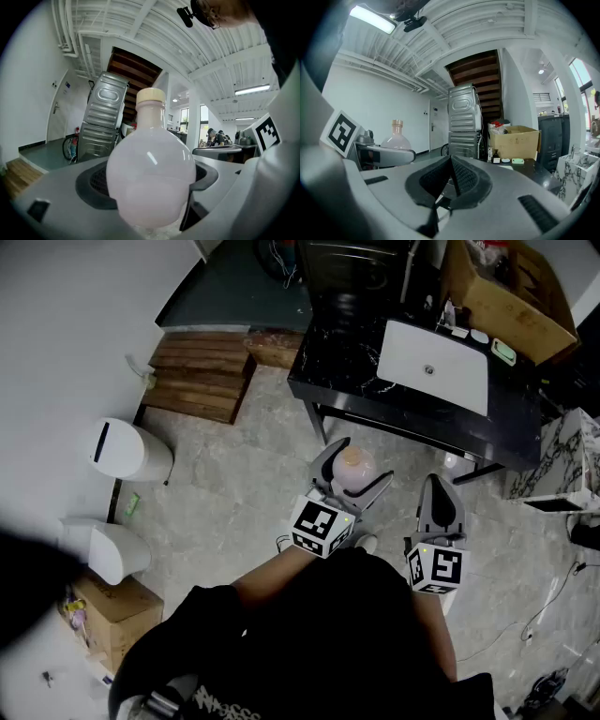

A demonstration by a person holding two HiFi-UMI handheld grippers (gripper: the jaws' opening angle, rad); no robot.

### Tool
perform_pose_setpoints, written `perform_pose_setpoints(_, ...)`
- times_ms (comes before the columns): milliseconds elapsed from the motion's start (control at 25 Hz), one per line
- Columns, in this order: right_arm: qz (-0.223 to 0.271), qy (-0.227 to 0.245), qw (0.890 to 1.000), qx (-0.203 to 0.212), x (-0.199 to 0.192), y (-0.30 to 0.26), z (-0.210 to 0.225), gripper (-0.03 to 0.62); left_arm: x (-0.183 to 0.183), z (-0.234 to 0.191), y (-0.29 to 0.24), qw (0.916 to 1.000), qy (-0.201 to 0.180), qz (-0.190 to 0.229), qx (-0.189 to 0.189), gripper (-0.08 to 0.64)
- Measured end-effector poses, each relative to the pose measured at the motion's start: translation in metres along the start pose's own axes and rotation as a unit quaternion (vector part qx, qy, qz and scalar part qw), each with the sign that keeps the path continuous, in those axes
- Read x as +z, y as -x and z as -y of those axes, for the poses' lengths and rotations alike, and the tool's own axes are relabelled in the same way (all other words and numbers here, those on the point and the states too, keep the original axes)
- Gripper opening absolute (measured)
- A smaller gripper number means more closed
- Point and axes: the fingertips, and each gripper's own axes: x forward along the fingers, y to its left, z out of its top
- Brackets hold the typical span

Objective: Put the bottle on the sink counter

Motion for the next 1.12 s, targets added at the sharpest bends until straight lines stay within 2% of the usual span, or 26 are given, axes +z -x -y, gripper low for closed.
perform_pose_setpoints(160,0.002,0.0,1.0,0.002,0.002,0.005,0.003,0.037,-0.002,0.001,0.005,1.0,-0.006,-0.001,0.006,0.408)
perform_pose_setpoints(360,0.011,0.038,0.999,0.004,0.005,0.009,0.012,0.038,-0.001,0.01,0.002,0.9999,0.0,0.004,0.01,0.408)
perform_pose_setpoints(720,0.013,0.011,0.998,0.053,-0.009,0.013,0.031,0.038,-0.004,0.024,-0.008,0.9988,-0.006,0.015,0.047,0.408)
perform_pose_setpoints(1120,0.013,0.003,0.998,0.064,-0.021,0.013,0.042,0.038,-0.012,0.011,-0.015,0.9969,-0.014,0.008,0.077,0.408)
